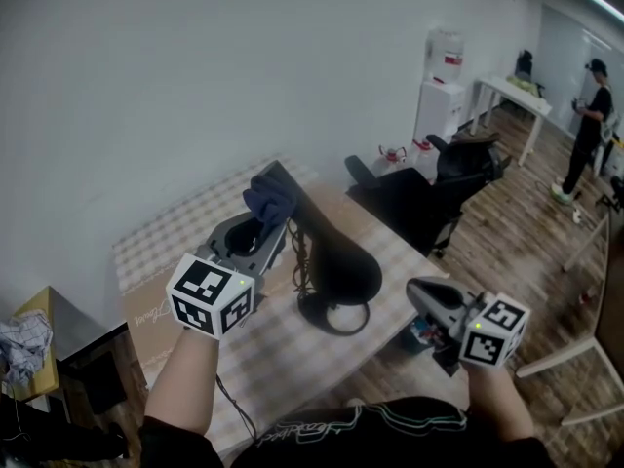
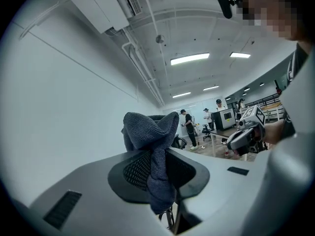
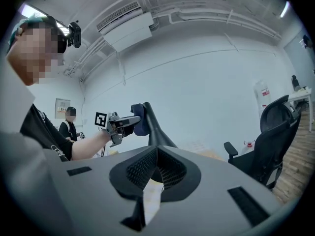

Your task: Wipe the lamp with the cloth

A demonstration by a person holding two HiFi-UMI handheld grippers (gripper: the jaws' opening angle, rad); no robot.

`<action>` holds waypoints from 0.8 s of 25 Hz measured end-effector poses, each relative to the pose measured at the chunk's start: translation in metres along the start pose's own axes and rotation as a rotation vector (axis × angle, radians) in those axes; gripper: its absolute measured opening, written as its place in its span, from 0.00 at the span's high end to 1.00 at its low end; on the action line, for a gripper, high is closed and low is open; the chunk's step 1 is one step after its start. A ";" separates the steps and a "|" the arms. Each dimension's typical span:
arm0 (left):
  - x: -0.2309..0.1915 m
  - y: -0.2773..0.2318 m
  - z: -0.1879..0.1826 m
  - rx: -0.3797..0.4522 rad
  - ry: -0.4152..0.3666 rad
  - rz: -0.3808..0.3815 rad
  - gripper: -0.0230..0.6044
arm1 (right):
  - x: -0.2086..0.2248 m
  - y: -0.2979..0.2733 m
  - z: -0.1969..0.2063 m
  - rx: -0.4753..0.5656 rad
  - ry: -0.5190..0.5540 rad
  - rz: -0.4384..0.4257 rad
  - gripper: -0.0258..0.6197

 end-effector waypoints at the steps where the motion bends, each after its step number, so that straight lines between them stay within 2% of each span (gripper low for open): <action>1: 0.002 -0.001 0.002 -0.005 -0.002 0.003 0.85 | -0.001 0.001 -0.001 0.000 0.005 0.003 0.94; 20: 0.039 -0.020 0.053 -0.139 -0.010 0.075 0.85 | -0.013 0.033 0.019 0.008 -0.051 0.047 0.94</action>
Point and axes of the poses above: the fingertips, and each gripper's own axes: y backward along the fingers, x to its right, z out of its underside, the point moved 9 cm from there along y, backward along the fingers, and after that the axes turned 7 degrees about y, right-handed, at the moved point
